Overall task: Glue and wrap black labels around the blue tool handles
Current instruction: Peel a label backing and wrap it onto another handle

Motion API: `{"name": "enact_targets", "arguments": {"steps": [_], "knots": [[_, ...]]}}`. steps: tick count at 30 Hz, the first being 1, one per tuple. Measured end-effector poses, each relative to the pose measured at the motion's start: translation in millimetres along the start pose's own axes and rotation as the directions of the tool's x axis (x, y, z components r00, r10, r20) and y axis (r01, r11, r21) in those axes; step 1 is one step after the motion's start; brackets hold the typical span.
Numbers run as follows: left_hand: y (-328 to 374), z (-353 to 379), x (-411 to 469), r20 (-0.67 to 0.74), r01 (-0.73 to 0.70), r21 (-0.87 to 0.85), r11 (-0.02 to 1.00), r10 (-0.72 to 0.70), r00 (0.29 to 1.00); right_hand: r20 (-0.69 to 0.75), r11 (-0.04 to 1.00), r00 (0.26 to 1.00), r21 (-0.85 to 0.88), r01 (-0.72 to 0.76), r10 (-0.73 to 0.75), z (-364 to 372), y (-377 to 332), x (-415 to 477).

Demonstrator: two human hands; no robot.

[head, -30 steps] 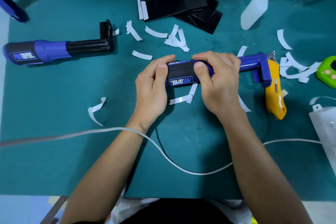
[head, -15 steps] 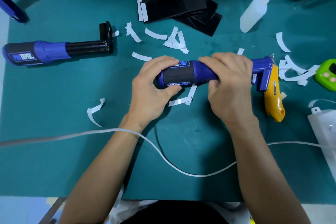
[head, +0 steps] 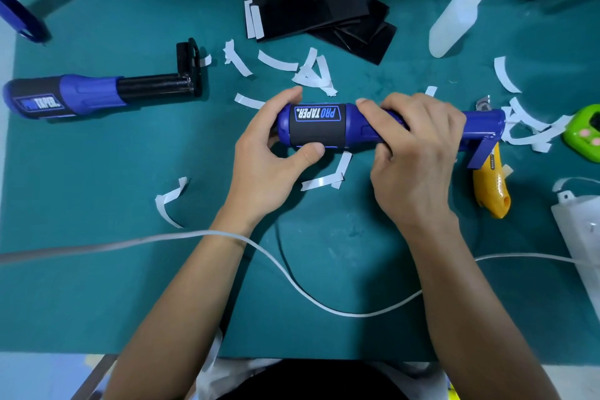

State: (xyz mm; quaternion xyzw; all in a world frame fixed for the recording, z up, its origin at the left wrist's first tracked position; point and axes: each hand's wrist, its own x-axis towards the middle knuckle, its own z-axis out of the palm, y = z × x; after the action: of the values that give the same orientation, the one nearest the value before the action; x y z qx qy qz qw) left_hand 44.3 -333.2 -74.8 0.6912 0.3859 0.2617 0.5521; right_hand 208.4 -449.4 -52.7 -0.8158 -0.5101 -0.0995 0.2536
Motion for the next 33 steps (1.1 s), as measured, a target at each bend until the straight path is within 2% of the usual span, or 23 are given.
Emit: {"name": "enact_targets", "arguments": {"steps": [5,12,18,23,27,33], "knots": [[2,7,-3,-0.045,-0.024,0.061,0.998,0.027,0.999,0.004,1.000,1.000,-0.004,0.022,-0.022,3,-3,-2],[4,13,-5,-0.218,-0.046,0.051,0.998,0.056,0.974,0.062,0.999,0.997,0.007,0.043,-0.044,6,-18,-5],[-2,12,-7,-0.182,-0.080,0.171,0.982,0.111,0.977,0.090,0.999,0.996,0.052,0.009,-0.013,4,-16,-3],[-2,16,-5,-0.205,-0.111,0.264,0.958,0.168,0.964,0.088,0.998,0.996,0.062,-0.004,-0.001,4,-19,-4],[-1,17,-3,-0.206,-0.090,0.236,0.968,0.140,0.968,0.099,0.997,0.995,0.080,-0.012,0.004,4,-18,-5],[-6,10,-4,-0.178,-0.161,0.221,0.962,0.202,0.963,0.066,0.995,0.998,0.098,-0.016,0.010,5,-16,-3]]}}
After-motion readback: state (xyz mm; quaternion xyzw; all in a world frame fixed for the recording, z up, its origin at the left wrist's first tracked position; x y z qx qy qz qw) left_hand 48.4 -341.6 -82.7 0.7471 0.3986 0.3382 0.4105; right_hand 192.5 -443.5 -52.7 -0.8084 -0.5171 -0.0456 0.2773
